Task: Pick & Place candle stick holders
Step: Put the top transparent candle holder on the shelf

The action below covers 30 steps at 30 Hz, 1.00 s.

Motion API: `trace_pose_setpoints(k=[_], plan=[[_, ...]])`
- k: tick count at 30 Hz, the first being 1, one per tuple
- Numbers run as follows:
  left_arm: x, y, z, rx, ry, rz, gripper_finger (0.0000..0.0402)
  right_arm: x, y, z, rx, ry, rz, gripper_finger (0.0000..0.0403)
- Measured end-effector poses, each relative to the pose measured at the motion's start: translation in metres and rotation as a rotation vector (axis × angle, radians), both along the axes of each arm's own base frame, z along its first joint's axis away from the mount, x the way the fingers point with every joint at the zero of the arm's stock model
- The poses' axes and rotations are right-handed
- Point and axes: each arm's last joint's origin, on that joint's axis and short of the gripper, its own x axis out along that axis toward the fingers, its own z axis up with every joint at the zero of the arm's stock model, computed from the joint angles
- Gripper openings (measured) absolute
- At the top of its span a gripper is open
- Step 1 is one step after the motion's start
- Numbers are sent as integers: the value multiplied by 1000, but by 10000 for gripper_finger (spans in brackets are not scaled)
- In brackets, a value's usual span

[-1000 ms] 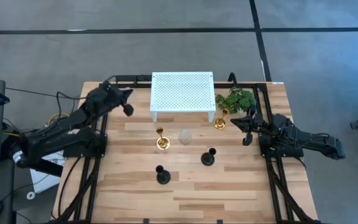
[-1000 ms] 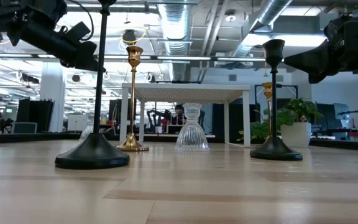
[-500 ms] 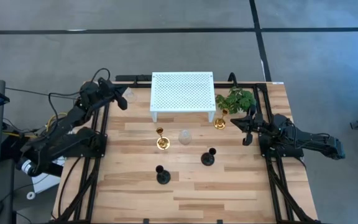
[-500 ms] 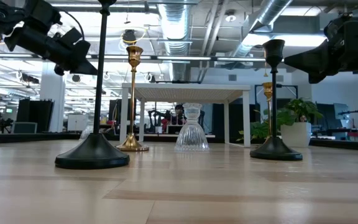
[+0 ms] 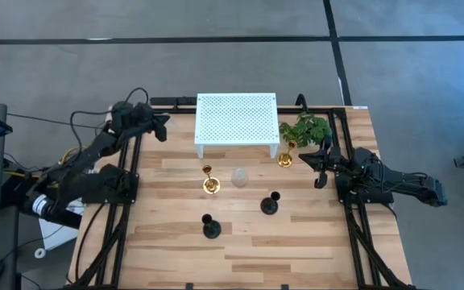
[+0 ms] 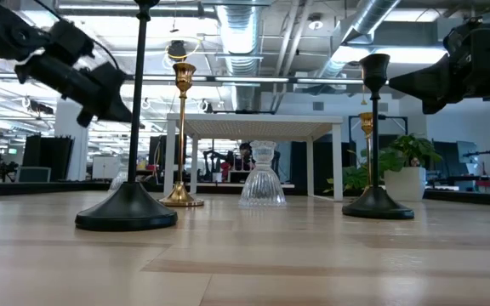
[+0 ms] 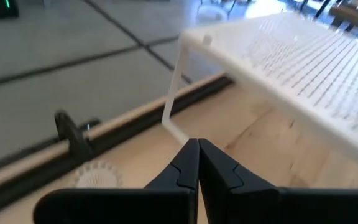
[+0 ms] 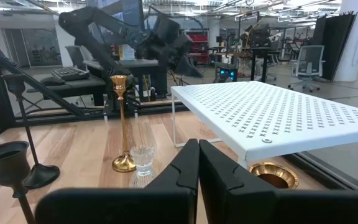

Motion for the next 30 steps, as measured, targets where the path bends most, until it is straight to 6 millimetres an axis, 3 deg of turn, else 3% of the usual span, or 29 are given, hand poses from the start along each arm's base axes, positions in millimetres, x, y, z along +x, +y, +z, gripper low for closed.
trace_pose_setpoints(k=[9,23,30], plan=[[5,11,-18,-64,71,12,3,0,0,0,0,0,0,0],[-11,-19,-67,8,4,59,3,0,-2,0,3,0,-59,0],[-17,-25,-80,55,-1,138,3,-1,-2,0,5,2,-77,0]])
